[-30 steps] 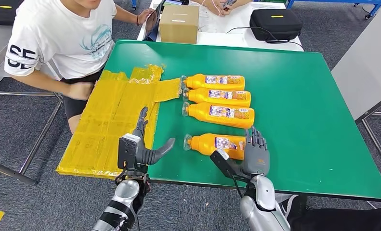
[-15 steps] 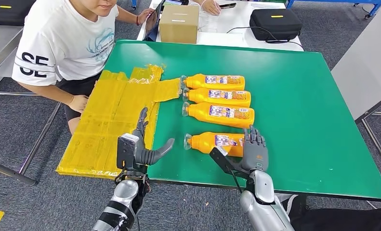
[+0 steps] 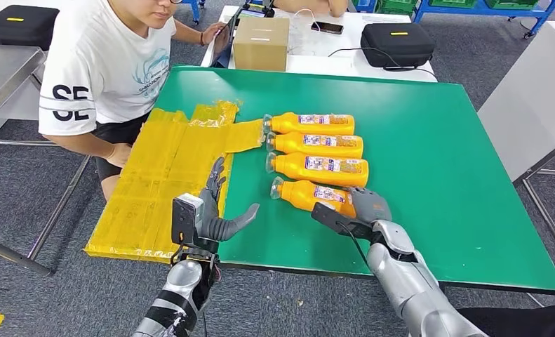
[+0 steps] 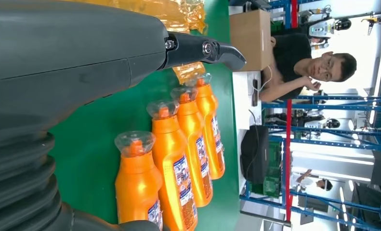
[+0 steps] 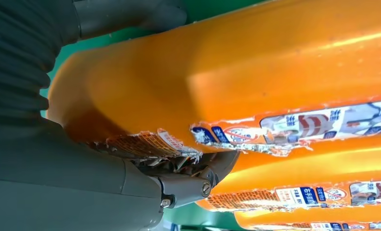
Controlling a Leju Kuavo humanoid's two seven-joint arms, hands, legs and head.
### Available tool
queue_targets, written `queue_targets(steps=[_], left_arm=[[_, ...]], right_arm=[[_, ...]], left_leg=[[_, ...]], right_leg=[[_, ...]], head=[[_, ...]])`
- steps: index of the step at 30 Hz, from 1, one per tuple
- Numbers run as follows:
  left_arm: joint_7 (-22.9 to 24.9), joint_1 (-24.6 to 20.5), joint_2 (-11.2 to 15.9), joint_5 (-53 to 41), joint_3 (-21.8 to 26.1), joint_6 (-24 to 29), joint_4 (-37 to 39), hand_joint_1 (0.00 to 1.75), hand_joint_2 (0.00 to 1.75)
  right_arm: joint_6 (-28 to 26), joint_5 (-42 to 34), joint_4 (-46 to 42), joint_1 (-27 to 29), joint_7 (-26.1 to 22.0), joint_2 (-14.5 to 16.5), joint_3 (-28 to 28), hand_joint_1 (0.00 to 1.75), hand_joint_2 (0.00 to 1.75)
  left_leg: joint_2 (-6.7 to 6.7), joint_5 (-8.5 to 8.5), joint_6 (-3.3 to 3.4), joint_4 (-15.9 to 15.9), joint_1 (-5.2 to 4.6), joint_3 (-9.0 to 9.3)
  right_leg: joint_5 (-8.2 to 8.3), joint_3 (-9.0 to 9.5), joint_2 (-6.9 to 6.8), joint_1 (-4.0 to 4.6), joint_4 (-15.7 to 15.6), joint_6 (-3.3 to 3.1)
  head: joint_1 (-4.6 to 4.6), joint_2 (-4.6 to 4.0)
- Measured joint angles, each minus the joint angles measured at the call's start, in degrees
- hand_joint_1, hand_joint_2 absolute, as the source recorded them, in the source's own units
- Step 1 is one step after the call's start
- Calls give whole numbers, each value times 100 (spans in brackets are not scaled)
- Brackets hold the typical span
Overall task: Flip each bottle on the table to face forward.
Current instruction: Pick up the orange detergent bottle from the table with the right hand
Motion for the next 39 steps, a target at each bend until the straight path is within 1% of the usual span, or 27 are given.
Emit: queue_targets(steps=[4,8,10,12,15,18,20,22,24,26,28,29,32,37,39], left_arm=[[-59,-107,-1,5,16,-43,156,0,175],[-93,-191,0,-43,44,-2,295,0,175],[-102,-200,1,-98,62,99,333,0,175],[-108,-200,7,-178,91,225,348,0,175],[-84,-202,22,-305,151,411,350,0,175],[-51,-217,31,-406,196,548,350,0,175],[-38,-234,33,-438,214,595,350,0,175],[-27,-246,37,-450,225,620,350,0,175],[-16,-263,42,-455,231,648,350,0,175],[17,-297,54,-431,228,621,350,0,175],[99,-347,64,-327,213,444,350,0,175],[161,-377,67,-225,199,269,350,0,175],[365,-462,84,195,102,-483,350,0,175],[583,-516,147,849,-146,-1622,350,0,175],[625,-521,188,1046,-243,-1930,349,0,175]], right_arm=[[188,-292,56,-95,-133,-86,123,175,175],[195,-709,43,-119,-298,-127,266,175,175],[106,-1025,-70,-59,-421,-129,301,175,175],[-165,-1408,-350,121,-559,-81,315,175,175],[-797,-1892,-1004,588,-731,132,304,175,175],[-1333,-2151,-1708,1102,-836,461,305,175,175],[-1515,-2221,-2059,1350,-875,645,315,175,175],[-1606,-2278,-2293,1499,-936,759,322,175,175],[-1770,-2402,-2469,1604,-1095,840,321,175,175],[-2057,-2590,-2615,1687,-1331,953,315,175,175],[-2319,-2773,-2724,1725,-1534,1105,322,175,175],[-2405,-2863,-2750,1723,-1610,1174,335,175,175],[-2550,-3128,-2752,1658,-1833,1328,396,175,175],[-2665,-3330,-2610,1469,-2148,1441,477,175,175],[-2669,-3373,-2528,1389,-2210,1449,511,175,175]], left_leg=[[1,-4,1,0,0,13],[2,-8,-2,0,0,15],[2,-8,-2,0,0,11],[3,-5,0,0,1,4],[3,-2,1,0,5,-9],[1,1,-3,0,14,-48],[-3,6,-7,0,16,-79],[-7,10,-9,0,16,-97],[-10,10,-8,0,16,-107],[-8,9,-7,1,13,-115],[-8,8,-7,1,11,-120],[-11,8,-7,1,11,-121],[-20,8,-7,1,11,-127],[-19,8,-7,1,11,-128],[-19,8,-7,1,12,-128]], right_leg=[[1,16,0,0,-1,3],[0,21,0,0,-2,4],[3,45,0,0,-1,5],[8,69,1,1,0,8],[9,61,1,6,4,9],[8,22,-1,14,10,9],[8,-7,-3,15,14,8],[8,-21,-4,14,16,8],[7,-26,-4,13,17,8],[7,-34,-3,11,16,8],[7,-40,-3,8,15,8],[7,-41,-4,8,15,9],[6,-44,-6,8,14,9],[6,-45,-6,9,15,9],[6,-46,-6,9,15,9]], head=[[0,0],[-1,0],[0,0],[-1,0],[-1,0],[-1,0],[-2,0],[-3,0],[-1,0],[0,0],[-1,0],[-1,0],[-1,0],[-1,0],[0,0]])
